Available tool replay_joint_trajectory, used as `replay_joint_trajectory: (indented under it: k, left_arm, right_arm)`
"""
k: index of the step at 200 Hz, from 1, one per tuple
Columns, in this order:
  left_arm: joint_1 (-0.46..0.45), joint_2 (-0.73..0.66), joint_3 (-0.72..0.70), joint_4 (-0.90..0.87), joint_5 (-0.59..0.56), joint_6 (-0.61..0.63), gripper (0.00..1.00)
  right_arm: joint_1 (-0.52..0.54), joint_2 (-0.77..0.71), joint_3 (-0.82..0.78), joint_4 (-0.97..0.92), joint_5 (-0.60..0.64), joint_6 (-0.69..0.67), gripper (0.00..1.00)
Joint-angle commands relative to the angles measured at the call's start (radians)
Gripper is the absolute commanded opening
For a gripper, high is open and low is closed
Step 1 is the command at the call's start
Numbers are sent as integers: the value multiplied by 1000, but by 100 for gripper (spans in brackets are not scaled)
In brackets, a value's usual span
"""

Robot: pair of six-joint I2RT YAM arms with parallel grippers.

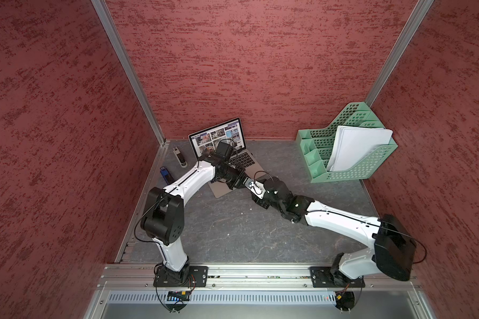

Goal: Remove the wireless mouse receiver from the laptop
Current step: Place the mouse at the center of the board.

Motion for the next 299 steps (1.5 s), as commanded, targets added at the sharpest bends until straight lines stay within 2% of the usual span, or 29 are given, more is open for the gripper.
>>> replay_joint_trajectory:
  k: [1, 57, 80, 89, 95, 111, 114, 117, 150, 165, 179, 204, 215, 229, 268, 299]
  left_arm:
    - [6, -3, 18, -72, 42, 36, 18]
    - [7, -12, 10, -96, 52, 47, 18]
    - [7, -15, 5, -85, 53, 45, 21]
    - [7, -15, 5, -80, 54, 44, 27]
    - [8, -14, 5, -75, 56, 47, 36]
    - [7, -14, 5, -68, 55, 51, 80]
    - [7, -14, 5, -69, 54, 52, 93]
    - [8, -13, 6, -71, 53, 55, 99]
    - [11, -7, 9, -69, 30, 104, 100]
    - [13, -16, 7, -68, -33, 149, 100]
    - [13, -36, 0, -69, -139, 211, 100]
    - [2, -129, -52, -44, -452, 319, 100]
    - [-14, -187, -90, -18, -604, 362, 100]
    - [-36, -264, -147, 27, -743, 404, 100]
    - [-73, -449, -266, 118, -907, 474, 100]
    - [-93, -547, -318, 144, -929, 551, 100]
  right_arm:
    - [-9, 1, 10, 19, 56, -4, 47]
    - [-7, 1, 15, 17, 58, -5, 25]
    - [-8, 1, 18, 15, 58, -2, 13]
    - [-6, 1, 20, 13, 56, -1, 8]
    - [-6, 1, 21, 12, 55, -1, 6]
    - [-4, 1, 23, 11, 55, 1, 2]
    - [-4, 1, 23, 10, 53, 2, 2]
    - [-5, 1, 23, 9, 53, 2, 2]
    - [-1, -3, 35, -31, 40, 38, 1]
    - [0, -21, 43, -72, 30, 81, 0]
    - [-2, -45, 50, -140, -3, 134, 0]
    - [-4, -77, 94, -346, -141, 283, 1]
    - [-5, -89, 103, -424, -234, 353, 1]
    - [-10, -97, 102, -491, -361, 427, 1]
    - [-96, -41, 57, -545, -821, 526, 0]
    - [-187, 138, 36, -513, -1085, 613, 0]
